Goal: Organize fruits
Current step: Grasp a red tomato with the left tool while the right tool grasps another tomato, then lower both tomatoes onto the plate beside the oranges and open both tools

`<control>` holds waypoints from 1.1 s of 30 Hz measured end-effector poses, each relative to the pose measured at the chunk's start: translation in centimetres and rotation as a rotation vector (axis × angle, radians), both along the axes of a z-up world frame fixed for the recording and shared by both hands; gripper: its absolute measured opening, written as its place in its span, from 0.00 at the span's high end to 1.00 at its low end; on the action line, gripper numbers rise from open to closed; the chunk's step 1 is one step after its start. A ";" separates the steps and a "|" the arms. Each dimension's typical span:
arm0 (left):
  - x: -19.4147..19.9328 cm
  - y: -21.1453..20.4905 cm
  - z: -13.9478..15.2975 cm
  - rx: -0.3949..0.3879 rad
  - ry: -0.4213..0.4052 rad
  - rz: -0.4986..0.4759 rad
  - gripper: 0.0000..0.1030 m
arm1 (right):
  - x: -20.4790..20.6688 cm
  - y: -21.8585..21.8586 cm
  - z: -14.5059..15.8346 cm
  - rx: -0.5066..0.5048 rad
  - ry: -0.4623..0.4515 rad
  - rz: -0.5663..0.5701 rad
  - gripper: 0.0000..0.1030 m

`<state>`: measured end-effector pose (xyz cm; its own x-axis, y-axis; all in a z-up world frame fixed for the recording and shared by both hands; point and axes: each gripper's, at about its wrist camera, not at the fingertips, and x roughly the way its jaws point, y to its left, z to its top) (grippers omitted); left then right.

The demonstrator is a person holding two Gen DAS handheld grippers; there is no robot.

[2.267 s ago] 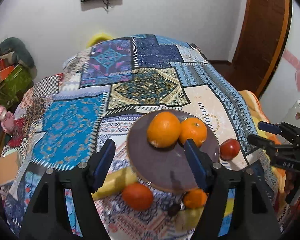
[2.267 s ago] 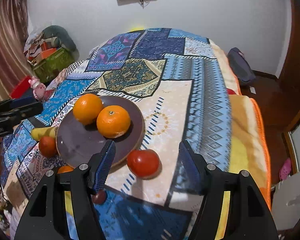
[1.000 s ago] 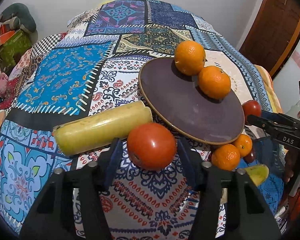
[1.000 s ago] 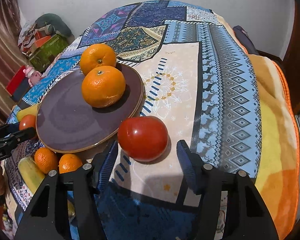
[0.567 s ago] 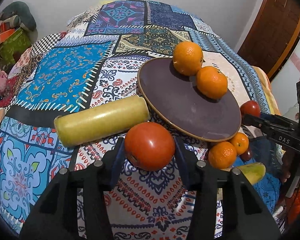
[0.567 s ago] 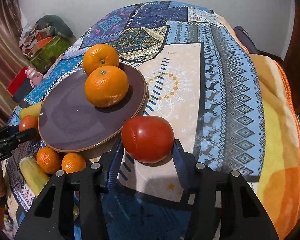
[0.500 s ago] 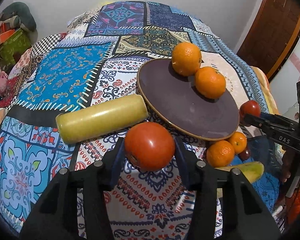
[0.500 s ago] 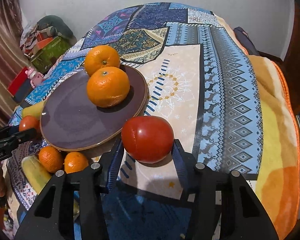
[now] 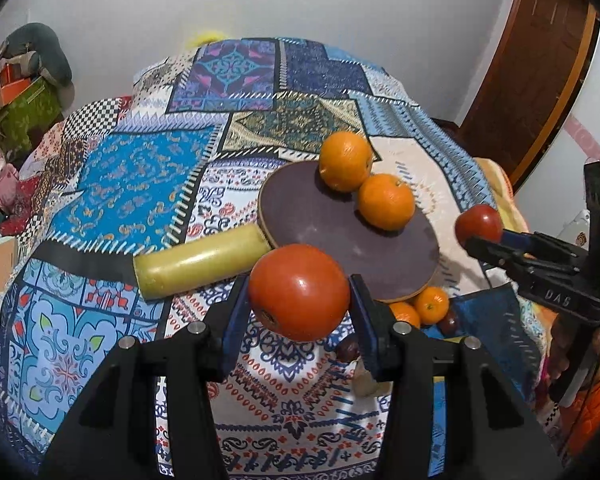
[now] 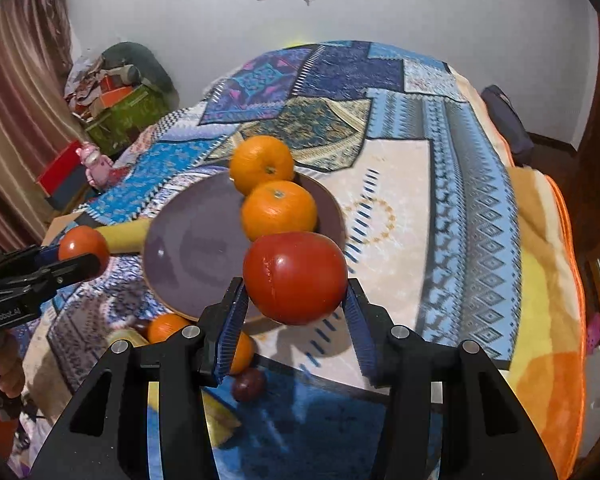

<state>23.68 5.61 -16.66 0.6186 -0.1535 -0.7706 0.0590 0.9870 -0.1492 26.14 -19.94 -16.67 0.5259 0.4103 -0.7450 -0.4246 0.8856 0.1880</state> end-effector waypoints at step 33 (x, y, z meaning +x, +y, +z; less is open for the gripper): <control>7.8 -1.0 -2.8 0.027 0.042 -0.048 0.53 | 2.6 8.2 -3.4 -0.063 0.056 0.155 0.56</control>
<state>31.49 4.57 -19.41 0.5778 -0.1611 -0.8001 0.1006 0.9869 -0.1261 28.75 -11.75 -20.09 0.4168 0.4346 -0.7984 -0.5472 0.8213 0.1615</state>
